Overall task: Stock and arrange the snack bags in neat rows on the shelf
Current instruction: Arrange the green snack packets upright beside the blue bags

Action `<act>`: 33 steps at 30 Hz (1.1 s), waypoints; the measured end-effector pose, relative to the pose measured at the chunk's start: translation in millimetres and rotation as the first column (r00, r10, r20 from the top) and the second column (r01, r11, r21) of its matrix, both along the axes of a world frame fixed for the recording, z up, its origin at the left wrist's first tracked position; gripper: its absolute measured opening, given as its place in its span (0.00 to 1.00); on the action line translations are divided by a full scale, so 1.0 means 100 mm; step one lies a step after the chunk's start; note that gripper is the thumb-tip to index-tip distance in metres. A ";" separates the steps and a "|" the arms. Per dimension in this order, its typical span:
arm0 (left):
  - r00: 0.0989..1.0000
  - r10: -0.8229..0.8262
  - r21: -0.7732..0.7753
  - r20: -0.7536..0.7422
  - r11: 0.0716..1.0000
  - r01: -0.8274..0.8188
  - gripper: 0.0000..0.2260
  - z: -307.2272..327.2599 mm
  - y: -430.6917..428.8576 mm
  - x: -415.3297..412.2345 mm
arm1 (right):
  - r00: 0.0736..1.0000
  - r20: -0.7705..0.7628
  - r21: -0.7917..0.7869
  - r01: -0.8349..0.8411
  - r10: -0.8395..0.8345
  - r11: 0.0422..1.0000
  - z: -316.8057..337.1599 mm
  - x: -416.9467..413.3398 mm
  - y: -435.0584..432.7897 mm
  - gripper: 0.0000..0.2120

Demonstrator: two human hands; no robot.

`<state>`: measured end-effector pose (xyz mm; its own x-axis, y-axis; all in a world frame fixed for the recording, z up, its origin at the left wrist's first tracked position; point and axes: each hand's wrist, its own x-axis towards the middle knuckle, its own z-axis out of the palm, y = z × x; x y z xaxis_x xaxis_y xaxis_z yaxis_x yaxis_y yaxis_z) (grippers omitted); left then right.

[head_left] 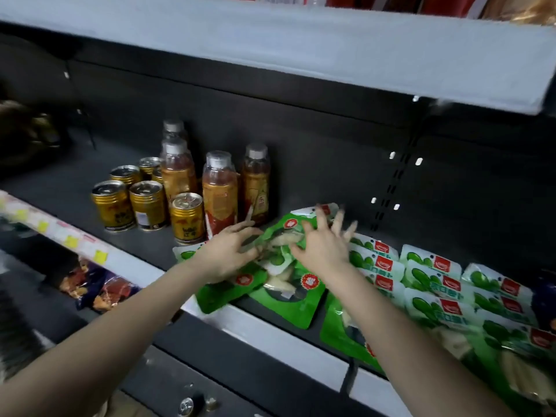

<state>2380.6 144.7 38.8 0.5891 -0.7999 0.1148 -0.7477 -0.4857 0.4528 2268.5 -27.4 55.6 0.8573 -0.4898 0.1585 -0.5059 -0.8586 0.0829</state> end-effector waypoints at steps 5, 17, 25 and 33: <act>1.000 0.017 0.166 0.004 0.986 -0.018 0.37 -0.13 0.45 -0.08 | 0.953 -0.178 0.163 -0.219 0.247 0.962 -0.26 0.22 0.32 0.37; 0.992 0.116 0.194 -0.049 0.976 -0.104 0.29 -0.09 0.42 -0.18 | 0.949 -0.204 0.160 -0.210 0.241 0.964 -0.34 0.25 0.38 0.28; 0.997 0.071 -0.015 -0.034 0.997 -0.072 0.22 -0.17 0.27 -0.37 | 0.962 -0.157 0.123 -0.205 0.223 0.971 -0.30 0.06 0.18 0.24; 0.999 -0.039 0.021 -0.011 0.999 0.039 0.27 -0.23 -0.10 -0.56 | 0.986 -0.127 0.156 -0.092 0.112 0.983 -0.19 -0.11 -0.10 0.28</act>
<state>2324.8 134.3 16.0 0.5588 -0.8243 0.0910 -0.7613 -0.4663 0.4506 2257.5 -37.1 36.2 0.9124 -0.4082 -0.0305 -0.4081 -0.9129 0.0115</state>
